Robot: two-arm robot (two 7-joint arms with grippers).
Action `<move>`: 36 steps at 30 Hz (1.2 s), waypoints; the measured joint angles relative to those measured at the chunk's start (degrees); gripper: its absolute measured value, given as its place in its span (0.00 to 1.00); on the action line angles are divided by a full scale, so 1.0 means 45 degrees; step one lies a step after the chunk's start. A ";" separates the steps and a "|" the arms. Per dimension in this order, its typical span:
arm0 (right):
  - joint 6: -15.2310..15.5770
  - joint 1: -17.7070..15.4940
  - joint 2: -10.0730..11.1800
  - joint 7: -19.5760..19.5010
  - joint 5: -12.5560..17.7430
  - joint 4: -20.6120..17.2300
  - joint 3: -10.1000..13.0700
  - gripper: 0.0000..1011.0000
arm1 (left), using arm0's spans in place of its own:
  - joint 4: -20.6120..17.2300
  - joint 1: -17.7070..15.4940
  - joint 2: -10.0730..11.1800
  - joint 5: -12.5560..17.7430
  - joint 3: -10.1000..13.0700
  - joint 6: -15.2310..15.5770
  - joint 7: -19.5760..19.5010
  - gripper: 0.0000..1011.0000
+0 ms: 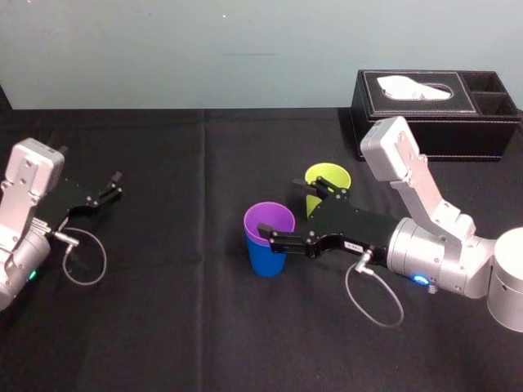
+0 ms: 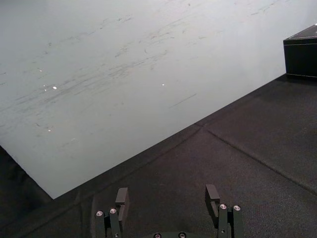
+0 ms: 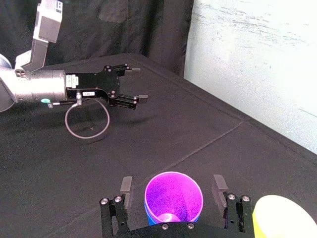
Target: Stack the three plastic cups sequentially using one hand.
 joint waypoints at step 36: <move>-0.0535 -0.2113 0.0276 -0.1681 -0.0409 -0.0136 0.2800 0.99 | 0.0000 0.0000 0.0000 0.0001 0.0001 0.0000 0.0000 1.00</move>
